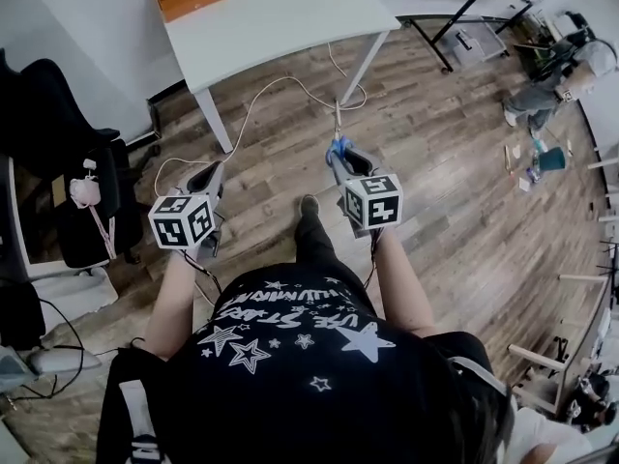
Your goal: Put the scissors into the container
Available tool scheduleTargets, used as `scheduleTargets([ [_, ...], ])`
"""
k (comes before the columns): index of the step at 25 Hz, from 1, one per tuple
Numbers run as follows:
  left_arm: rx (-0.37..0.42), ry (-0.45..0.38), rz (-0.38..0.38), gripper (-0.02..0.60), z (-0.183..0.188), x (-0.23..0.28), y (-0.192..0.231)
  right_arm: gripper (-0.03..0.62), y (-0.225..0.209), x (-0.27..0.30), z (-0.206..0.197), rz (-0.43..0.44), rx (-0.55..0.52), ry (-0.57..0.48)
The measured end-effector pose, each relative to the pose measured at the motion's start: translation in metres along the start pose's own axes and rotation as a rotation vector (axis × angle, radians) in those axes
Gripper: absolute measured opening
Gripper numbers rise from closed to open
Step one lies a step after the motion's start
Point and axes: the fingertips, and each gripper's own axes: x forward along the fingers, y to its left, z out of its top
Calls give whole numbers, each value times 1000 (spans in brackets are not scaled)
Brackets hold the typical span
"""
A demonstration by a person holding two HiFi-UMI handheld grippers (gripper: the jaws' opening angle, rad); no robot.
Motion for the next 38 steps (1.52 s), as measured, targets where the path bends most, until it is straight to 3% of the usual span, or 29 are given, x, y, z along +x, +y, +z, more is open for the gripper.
scheduleTargets([
  [5, -16, -18, 65, 18, 43, 64, 15, 98, -55, 60, 45, 56, -17, -15],
  [12, -44, -38, 121, 18, 96, 149, 4, 98, -136, 117, 95, 125, -50, -3],
  [20, -78, -89, 208, 18, 138, 208, 4, 98, -202, 166, 130, 192, -83, -4],
  [26, -76, -102, 263, 18, 161, 225, 5, 98, -223, 189, 143, 234, -105, 10],
  [38, -119, -118, 307, 18, 178, 244, 54, 98, -215, 240, 163, 258, -163, 44],
])
